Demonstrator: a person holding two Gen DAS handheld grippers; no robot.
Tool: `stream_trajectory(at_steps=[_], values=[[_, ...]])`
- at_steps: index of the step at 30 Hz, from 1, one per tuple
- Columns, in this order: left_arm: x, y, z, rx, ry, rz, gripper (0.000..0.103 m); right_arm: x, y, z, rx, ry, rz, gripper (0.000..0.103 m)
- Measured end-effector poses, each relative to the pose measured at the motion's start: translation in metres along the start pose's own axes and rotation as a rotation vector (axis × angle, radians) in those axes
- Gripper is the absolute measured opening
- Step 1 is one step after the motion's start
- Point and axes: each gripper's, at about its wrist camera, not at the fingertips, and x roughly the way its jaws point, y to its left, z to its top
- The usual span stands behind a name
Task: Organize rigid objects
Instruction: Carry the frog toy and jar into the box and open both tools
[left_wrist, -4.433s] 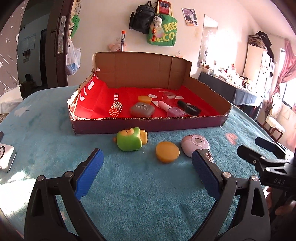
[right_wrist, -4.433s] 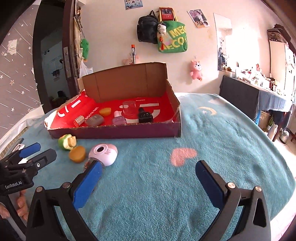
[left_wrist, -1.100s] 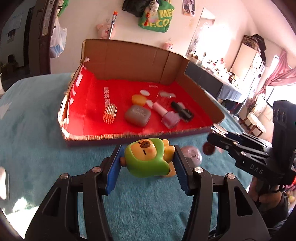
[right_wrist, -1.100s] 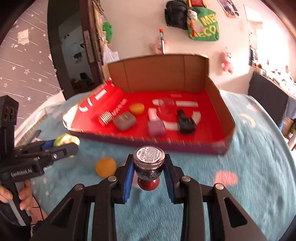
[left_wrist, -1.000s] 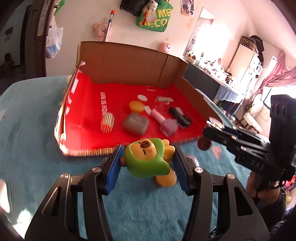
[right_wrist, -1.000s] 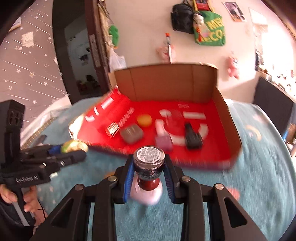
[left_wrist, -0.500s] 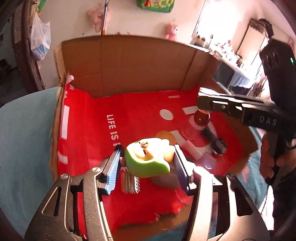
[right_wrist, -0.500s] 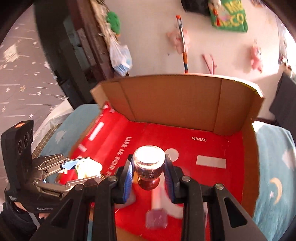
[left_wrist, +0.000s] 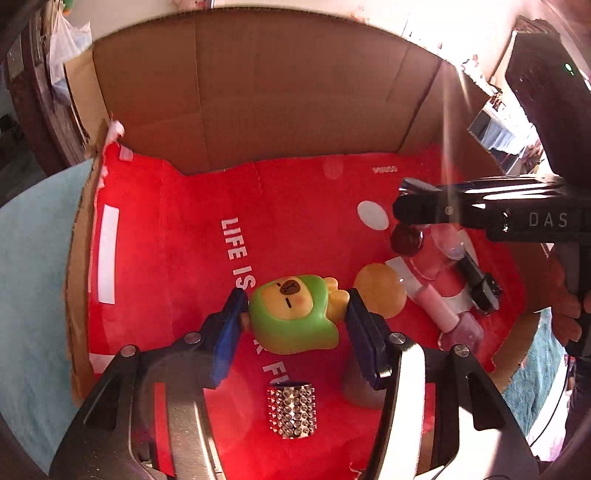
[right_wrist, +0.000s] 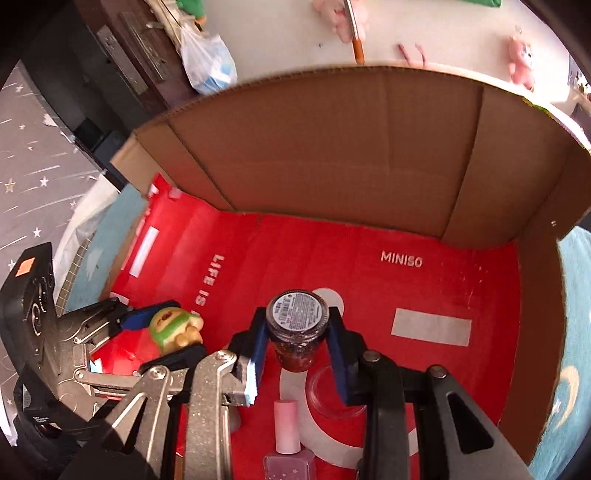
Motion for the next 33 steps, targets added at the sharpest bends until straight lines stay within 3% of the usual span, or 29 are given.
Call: stream_trajectory(at_steps=[4, 9, 22, 33], values=[[0.009, 0.0, 0.002, -0.011, 0.036, 0.015, 0.051, 0.022, 0.001, 0.008, 0.026, 0.084, -0.001, 0.033], [0.014, -0.001, 0.011, -0.032, 0.049, 0.027, 0.051, 0.042, 0.008, 0.016, 0.016, 0.121, -0.065, 0.033], [0.012, 0.001, 0.003, -0.05, 0.029, 0.014, 0.052, 0.054, 0.03, 0.011, -0.032, 0.113, -0.1, 0.034], [0.005, 0.004, 0.006, -0.06, -0.012, 0.008, 0.064, 0.051, 0.024, 0.009, -0.034, 0.113, -0.093, 0.04]])
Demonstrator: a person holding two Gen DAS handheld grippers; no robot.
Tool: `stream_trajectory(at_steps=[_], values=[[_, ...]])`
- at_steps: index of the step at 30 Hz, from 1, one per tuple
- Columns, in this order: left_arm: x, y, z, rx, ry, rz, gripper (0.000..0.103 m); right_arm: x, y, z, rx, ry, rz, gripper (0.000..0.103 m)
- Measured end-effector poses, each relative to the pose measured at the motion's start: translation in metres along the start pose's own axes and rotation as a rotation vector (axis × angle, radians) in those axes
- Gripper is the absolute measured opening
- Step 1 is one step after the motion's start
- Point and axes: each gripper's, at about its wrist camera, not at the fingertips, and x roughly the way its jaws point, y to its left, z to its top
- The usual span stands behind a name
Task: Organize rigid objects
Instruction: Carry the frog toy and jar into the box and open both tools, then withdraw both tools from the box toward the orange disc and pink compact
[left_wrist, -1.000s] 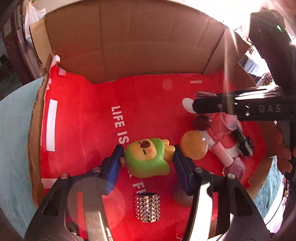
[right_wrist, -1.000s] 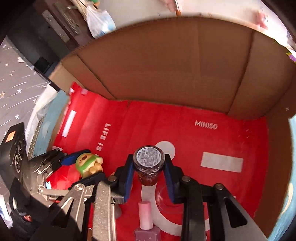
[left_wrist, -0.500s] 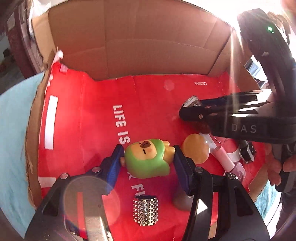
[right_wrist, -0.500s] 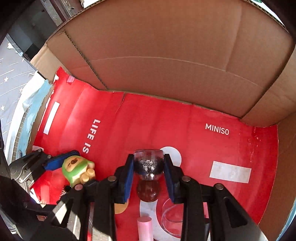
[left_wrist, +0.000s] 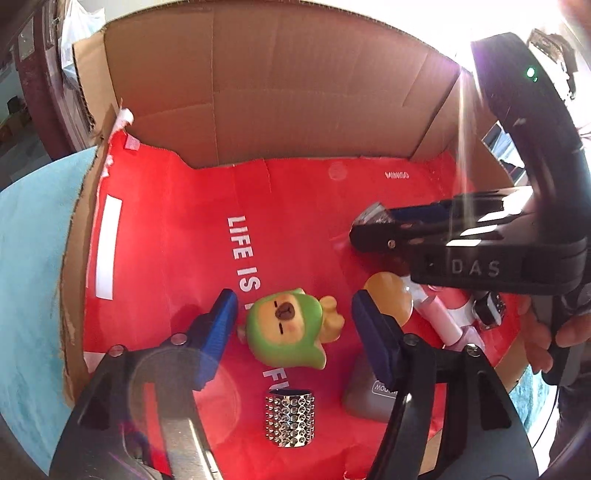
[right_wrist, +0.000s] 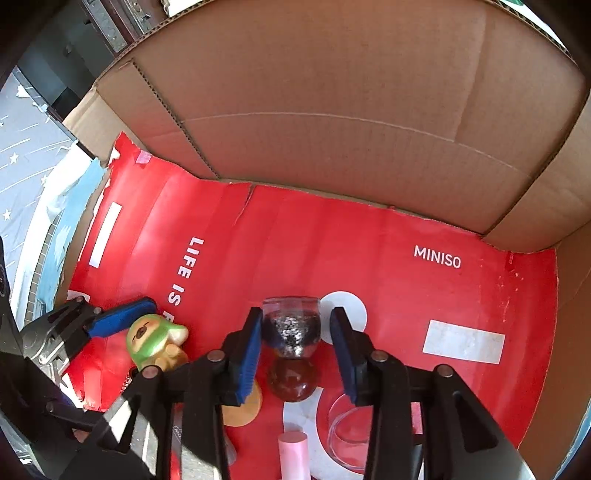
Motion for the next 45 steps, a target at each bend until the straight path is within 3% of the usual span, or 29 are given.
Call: stream_trajectory(at_steps=[16, 18, 24, 31, 38, 45], values=[[-0.022, -0.001, -0.007, -0.009, -0.038, -0.016, 0.07, -0.011, -0.008, -0.003, 0.005, -0.018, 0.007, 0.048], [-0.026, 0.001, -0.01, -0.016, -0.043, -0.017, 0.074, -0.014, -0.012, -0.004, 0.007, -0.023, 0.01, 0.05], [-0.043, 0.003, -0.017, -0.049, -0.075, -0.044, 0.077, -0.037, -0.02, -0.01, 0.014, -0.062, 0.024, 0.055], [-0.088, 0.0, -0.035, -0.082, -0.171, -0.065, 0.084, -0.096, -0.016, -0.04, 0.024, -0.184, 0.013, 0.065], [-0.134, -0.022, -0.063, -0.063, -0.308, -0.033, 0.09, -0.159, -0.008, -0.092, 0.013, -0.333, -0.04, 0.075], [-0.168, -0.049, -0.096, -0.013, -0.445, 0.027, 0.093, -0.211, 0.019, -0.164, -0.036, -0.516, -0.123, 0.096]])
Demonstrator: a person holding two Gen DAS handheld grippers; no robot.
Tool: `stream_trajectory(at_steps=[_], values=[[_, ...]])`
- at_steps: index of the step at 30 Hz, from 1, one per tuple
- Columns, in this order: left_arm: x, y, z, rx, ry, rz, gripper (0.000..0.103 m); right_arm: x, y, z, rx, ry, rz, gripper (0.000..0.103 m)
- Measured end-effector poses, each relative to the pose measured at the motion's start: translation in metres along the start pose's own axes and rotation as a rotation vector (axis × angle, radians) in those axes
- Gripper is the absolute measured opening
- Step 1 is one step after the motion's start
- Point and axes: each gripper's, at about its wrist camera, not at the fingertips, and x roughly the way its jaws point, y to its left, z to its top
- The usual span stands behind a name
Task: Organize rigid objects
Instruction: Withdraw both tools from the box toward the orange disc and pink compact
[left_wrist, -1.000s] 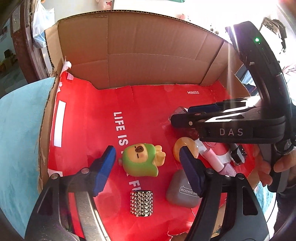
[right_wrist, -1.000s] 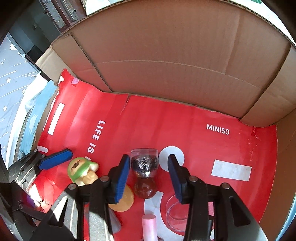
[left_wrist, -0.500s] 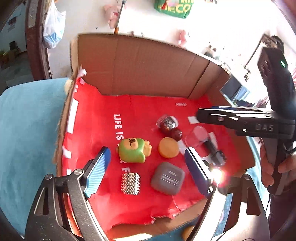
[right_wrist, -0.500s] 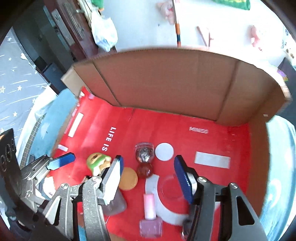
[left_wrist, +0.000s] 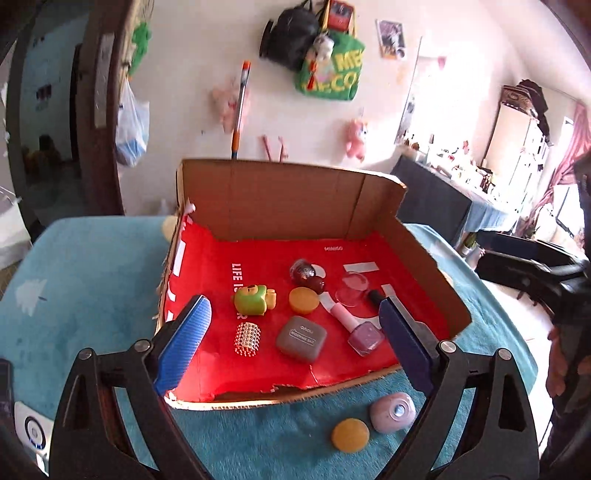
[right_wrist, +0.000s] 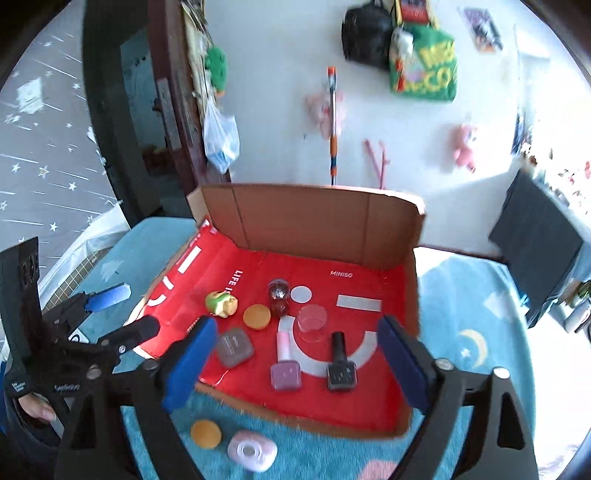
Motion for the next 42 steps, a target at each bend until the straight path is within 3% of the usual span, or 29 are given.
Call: stream_trajectory(at_steps=[3, 8, 16, 21, 25, 32, 42], values=[[-0.015, -0.007, -0.012, -0.011, -0.039, 0.02, 0.094, -0.025, 0.006, -0.018, -0.012, -0.059, -0.024, 0.103], [-0.031, -0.018, -0.04, -0.012, -0.069, 0.015, 0.095, -0.053, 0.015, -0.064, -0.013, -0.137, -0.044, 0.103], [-0.042, -0.034, -0.089, 0.018, -0.1, 0.038, 0.099, -0.057, 0.012, -0.131, 0.054, -0.185, -0.102, 0.103], [-0.044, -0.043, -0.114, 0.064, -0.146, 0.091, 0.1, -0.056, 0.012, -0.163, 0.061, -0.241, -0.15, 0.103], [-0.037, -0.044, -0.134, 0.05, -0.136, 0.089, 0.101, -0.048, 0.005, -0.187, 0.1, -0.262, -0.162, 0.103], [-0.019, -0.043, -0.161, 0.042, -0.087, 0.114, 0.101, -0.031, -0.003, -0.213, 0.117, -0.248, -0.218, 0.103], [-0.019, -0.044, -0.169, 0.028, -0.092, 0.126, 0.101, -0.02, -0.01, -0.228, 0.156, -0.232, -0.208, 0.103]])
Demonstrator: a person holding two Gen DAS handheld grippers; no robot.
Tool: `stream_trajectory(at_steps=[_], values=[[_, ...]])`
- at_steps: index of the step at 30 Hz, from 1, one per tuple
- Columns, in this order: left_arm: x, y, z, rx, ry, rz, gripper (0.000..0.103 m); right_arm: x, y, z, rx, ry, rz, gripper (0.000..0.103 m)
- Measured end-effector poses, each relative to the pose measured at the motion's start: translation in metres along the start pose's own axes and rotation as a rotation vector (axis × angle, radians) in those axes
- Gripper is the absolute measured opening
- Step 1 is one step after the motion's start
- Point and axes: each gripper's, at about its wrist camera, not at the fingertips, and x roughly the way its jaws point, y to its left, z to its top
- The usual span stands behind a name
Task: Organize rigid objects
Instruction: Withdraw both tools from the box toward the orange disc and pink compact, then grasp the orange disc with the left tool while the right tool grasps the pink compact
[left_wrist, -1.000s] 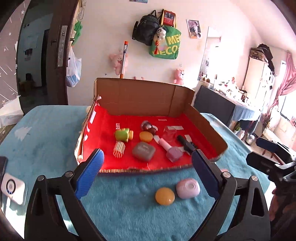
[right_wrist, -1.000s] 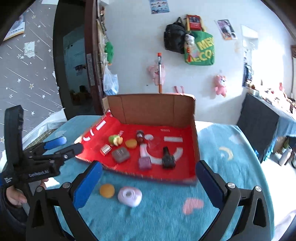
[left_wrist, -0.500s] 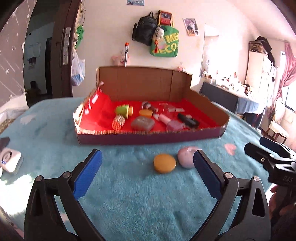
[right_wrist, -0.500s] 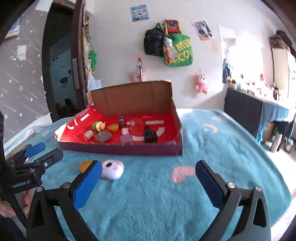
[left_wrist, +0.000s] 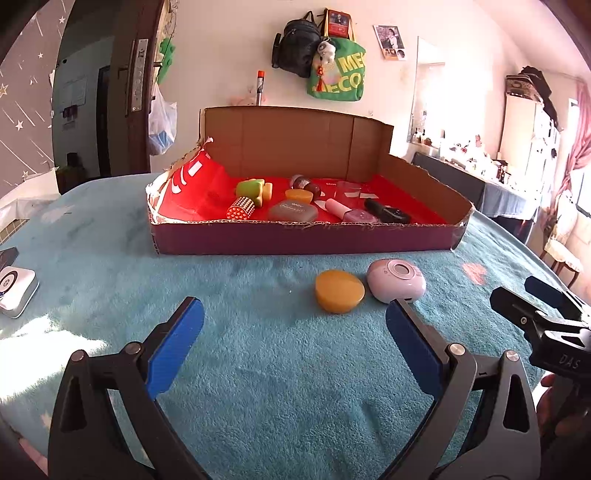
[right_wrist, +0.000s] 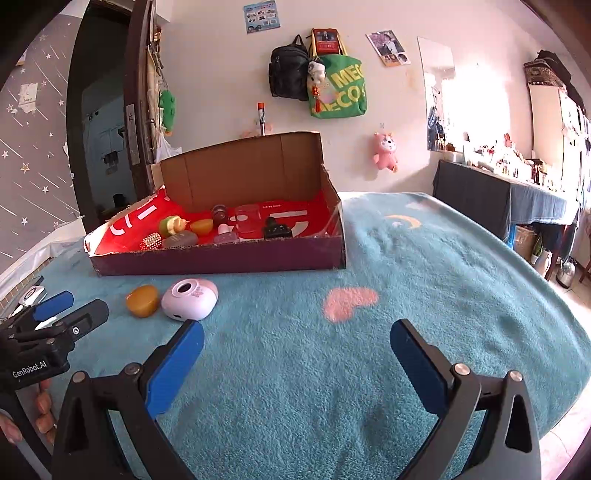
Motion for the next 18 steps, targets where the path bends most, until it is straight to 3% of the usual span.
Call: stream_trajectory(at_steps=[18], values=[[0.007, 0.006, 0.013, -0.003, 0.069, -0.012, 0.101, 0.008, 0.0, 0.01, 0.009, 0.033, 0.004, 0.103]])
